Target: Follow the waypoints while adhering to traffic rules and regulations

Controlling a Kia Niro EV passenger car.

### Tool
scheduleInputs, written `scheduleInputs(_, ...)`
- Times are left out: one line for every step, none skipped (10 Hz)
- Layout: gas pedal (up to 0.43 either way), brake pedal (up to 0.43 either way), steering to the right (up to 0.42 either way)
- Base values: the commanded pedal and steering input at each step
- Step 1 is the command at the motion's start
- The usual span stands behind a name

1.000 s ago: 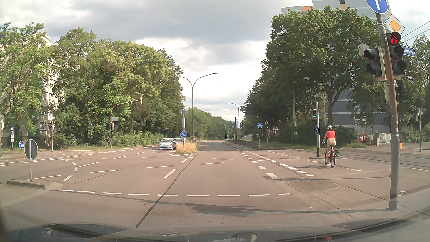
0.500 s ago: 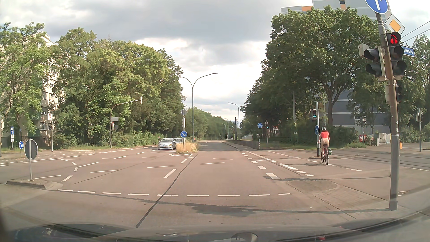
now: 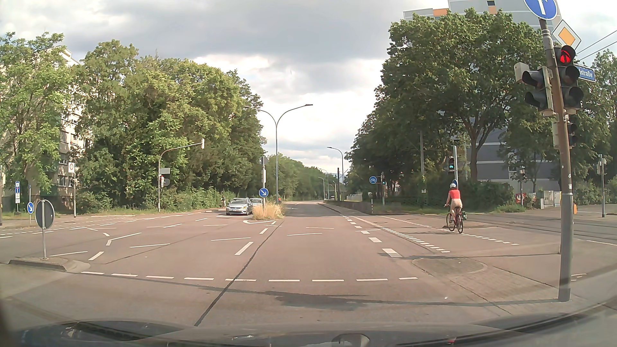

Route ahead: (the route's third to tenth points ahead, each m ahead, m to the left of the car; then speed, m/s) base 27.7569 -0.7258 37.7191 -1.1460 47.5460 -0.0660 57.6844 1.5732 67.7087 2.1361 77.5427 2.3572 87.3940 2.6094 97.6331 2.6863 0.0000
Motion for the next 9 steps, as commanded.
scheduleInputs(0.0,0.22,-0.008)
scheduleInputs(0.0,0.22,-0.008)
scheduleInputs(0.0,0.22,-0.008)
scheduleInputs(0.0,0.22,-0.008)
scheduleInputs(0.0,0.22,-0.008)
scheduleInputs(0.0,0.22,-0.008)
scheduleInputs(0.0,0.22,-0.008)
scheduleInputs(0.0,0.22,-0.008)
scheduleInputs(0.0,0.22,-0.008)
